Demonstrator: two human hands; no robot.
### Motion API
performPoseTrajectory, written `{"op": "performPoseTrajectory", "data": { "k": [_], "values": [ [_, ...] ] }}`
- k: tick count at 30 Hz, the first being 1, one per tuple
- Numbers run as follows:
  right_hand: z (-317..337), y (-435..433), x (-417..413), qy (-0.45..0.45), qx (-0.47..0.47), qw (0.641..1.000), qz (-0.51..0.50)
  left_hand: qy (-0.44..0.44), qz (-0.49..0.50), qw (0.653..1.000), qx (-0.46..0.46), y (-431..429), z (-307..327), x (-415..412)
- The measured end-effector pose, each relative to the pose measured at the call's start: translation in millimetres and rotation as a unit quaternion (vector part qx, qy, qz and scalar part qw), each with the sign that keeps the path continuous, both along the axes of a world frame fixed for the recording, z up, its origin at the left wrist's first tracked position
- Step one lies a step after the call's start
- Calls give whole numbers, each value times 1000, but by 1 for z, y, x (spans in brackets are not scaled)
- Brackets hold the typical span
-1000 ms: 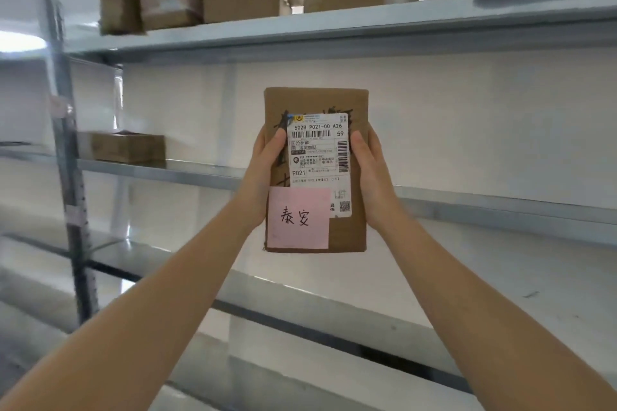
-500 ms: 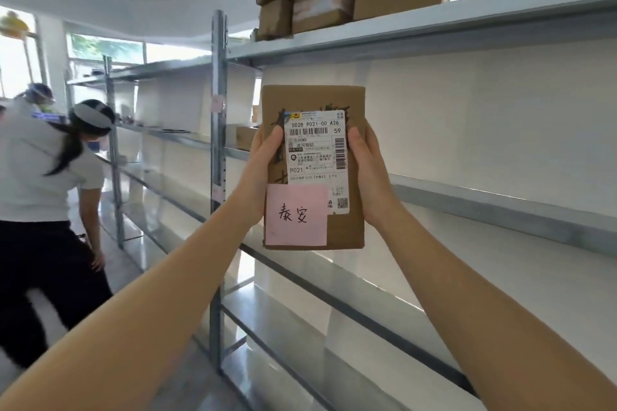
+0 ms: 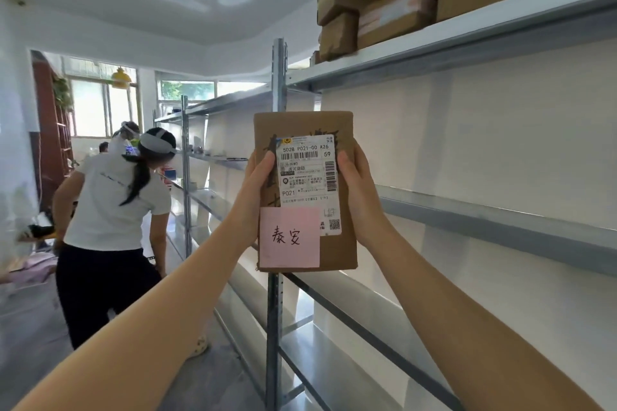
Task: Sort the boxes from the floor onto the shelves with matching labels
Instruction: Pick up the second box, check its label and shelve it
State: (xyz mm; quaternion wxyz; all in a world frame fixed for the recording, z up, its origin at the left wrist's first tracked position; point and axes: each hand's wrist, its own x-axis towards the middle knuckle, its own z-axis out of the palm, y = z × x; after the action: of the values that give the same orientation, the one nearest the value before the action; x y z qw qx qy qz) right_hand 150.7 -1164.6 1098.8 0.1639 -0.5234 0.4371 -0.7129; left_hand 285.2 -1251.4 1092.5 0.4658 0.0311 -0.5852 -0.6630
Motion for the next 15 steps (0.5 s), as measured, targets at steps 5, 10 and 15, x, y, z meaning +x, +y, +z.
{"op": "performPoseTrajectory", "data": {
  "k": [5,10,15],
  "values": [
    [-8,-62,-12,2,21,1000,12,4,20,1000,15,-56,-9,-8],
    [-19,-121,-15,-2,38,999,19,2,33,998,44,-113,-25,-11],
    [-33,-186,-8,-14,44,999,5,-4,21,998,51,-180,-37,-5]
  ]
}}
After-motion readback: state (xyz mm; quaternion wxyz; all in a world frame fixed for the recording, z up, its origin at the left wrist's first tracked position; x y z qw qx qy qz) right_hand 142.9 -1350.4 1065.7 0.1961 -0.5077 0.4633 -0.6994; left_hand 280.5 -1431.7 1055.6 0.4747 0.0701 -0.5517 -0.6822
